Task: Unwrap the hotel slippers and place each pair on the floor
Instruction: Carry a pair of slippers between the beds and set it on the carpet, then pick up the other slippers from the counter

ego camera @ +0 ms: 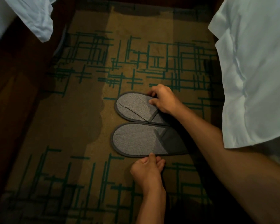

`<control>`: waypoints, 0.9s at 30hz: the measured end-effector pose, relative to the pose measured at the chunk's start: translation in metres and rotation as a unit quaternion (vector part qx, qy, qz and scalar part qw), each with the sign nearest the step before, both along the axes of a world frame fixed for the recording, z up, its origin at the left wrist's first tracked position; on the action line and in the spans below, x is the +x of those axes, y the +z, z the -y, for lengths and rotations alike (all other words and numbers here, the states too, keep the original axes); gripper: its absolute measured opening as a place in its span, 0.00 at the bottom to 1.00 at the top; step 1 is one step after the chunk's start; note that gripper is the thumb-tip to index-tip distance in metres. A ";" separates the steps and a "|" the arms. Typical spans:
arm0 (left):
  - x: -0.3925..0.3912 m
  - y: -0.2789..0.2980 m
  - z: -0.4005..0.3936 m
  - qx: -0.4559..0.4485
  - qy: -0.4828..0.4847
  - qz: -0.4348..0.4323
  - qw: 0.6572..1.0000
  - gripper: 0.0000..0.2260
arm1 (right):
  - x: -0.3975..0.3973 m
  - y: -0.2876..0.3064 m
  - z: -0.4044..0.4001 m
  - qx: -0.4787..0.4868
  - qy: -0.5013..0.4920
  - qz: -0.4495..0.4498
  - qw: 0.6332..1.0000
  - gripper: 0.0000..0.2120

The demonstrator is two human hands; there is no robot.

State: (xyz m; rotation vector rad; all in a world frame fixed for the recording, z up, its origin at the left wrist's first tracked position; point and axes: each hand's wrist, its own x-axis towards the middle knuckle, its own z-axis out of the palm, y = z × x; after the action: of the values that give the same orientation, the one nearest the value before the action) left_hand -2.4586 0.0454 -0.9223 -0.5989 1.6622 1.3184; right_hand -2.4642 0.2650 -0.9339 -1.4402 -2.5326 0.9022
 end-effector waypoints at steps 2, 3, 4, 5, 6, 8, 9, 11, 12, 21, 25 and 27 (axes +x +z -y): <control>-0.001 0.000 0.001 -0.002 -0.004 -0.002 1.000 0.05 | 0.001 0.000 0.001 0.004 -0.004 -0.002 1.000 0.15; -0.001 0.000 0.001 -0.004 -0.006 -0.004 1.000 0.06 | 0.002 0.000 0.001 0.005 -0.009 -0.003 1.000 0.14; -0.001 0.001 0.001 -0.004 -0.008 -0.006 1.000 0.06 | 0.002 -0.002 0.001 0.007 -0.012 -0.007 1.000 0.14; -0.001 0.000 0.001 -0.005 -0.010 -0.009 1.000 0.06 | 0.003 -0.002 0.001 0.006 -0.017 -0.009 1.000 0.14; -0.002 0.000 0.002 -0.005 -0.012 -0.011 1.000 0.07 | 0.003 -0.002 0.002 0.008 -0.019 -0.010 1.000 0.13; -0.002 -0.001 0.002 -0.004 -0.014 -0.013 1.000 0.07 | 0.003 -0.002 0.002 0.010 -0.018 -0.007 1.000 0.14; -0.001 -0.002 0.002 -0.004 -0.013 -0.013 1.000 0.07 | 0.003 -0.002 0.002 0.009 -0.017 -0.004 1.000 0.14; -0.001 -0.002 0.002 -0.005 -0.011 -0.009 1.000 0.07 | 0.006 0.002 0.006 0.014 -0.026 -0.007 1.000 0.14; -0.002 -0.001 0.003 -0.008 -0.012 -0.006 1.000 0.07 | 0.010 0.004 0.010 0.026 -0.039 -0.020 0.999 0.14; -0.046 0.084 0.023 -0.072 -0.186 -0.113 0.973 0.04 | 0.074 0.081 0.124 -0.098 -0.289 -0.084 0.949 0.12; -0.087 0.193 0.047 -0.087 -0.319 -0.168 0.929 0.04 | 0.107 0.165 0.201 -0.252 -0.297 -0.042 0.920 0.09; -0.106 0.260 0.064 -0.106 -0.398 -0.186 0.892 0.03 | 0.129 0.219 0.242 -0.296 -0.305 -0.030 0.905 0.08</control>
State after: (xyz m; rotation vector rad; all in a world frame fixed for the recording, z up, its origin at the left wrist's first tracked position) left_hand -2.5642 -0.0182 -0.6626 0.2527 2.0566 0.6647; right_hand -2.3352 0.0232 -0.7150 -2.1284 -1.6094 1.5956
